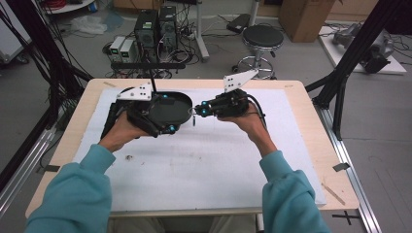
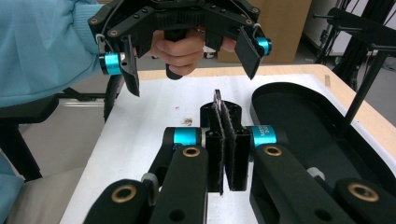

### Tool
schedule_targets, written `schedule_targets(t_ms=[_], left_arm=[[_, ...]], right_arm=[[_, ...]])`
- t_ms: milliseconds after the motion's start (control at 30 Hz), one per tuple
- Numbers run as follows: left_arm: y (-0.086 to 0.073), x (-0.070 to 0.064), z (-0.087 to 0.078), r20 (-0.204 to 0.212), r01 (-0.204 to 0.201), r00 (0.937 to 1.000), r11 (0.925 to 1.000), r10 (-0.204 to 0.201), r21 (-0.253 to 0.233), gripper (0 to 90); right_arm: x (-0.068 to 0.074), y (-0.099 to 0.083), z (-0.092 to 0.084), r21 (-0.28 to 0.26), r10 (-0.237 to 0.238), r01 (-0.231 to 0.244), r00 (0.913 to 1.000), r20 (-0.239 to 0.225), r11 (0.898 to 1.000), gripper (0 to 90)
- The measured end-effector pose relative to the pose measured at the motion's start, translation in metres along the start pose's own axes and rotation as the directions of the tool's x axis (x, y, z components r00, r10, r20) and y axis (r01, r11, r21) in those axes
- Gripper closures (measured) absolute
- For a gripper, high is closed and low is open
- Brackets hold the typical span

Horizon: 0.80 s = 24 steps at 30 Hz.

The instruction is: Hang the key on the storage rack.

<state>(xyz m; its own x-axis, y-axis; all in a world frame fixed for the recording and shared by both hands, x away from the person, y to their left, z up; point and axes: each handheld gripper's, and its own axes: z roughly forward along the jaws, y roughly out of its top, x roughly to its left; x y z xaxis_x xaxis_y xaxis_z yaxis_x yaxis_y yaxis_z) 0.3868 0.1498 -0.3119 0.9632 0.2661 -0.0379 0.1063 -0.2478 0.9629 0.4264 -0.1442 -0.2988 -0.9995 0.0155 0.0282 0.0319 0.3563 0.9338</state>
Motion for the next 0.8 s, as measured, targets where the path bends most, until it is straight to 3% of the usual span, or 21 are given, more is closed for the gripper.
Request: schedule_targets(t_ms=[100,300,700,800], left_arm=[[0.000,-0.001,0.002,0.009,-0.016,0.9998,0.9999,0.016,-0.001,14.2],[0.001,-0.001,0.008,0.022,-0.014,0.9997,0.9998,0.014,0.012,19.0],[0.004,-0.002,0.014,0.019,-0.017,0.9997,0.9998,0.017,0.012,48.2],[0.005,-0.003,0.014,0.000,-0.019,0.9998,0.9996,0.019,0.019,55.5]], right_arm=[[0.002,0.001,0.001,0.005,0.002,-0.002,1.0000,-0.005,1.000,88.9],[0.003,0.001,0.002,0.011,-0.003,0.004,0.9999,-0.014,1.000,88.9],[0.004,0.002,0.007,0.011,-0.009,0.009,0.9993,-0.036,1.000,88.9],[0.005,0.002,0.007,0.020,-0.004,0.005,0.9992,-0.040,1.000,88.9]])
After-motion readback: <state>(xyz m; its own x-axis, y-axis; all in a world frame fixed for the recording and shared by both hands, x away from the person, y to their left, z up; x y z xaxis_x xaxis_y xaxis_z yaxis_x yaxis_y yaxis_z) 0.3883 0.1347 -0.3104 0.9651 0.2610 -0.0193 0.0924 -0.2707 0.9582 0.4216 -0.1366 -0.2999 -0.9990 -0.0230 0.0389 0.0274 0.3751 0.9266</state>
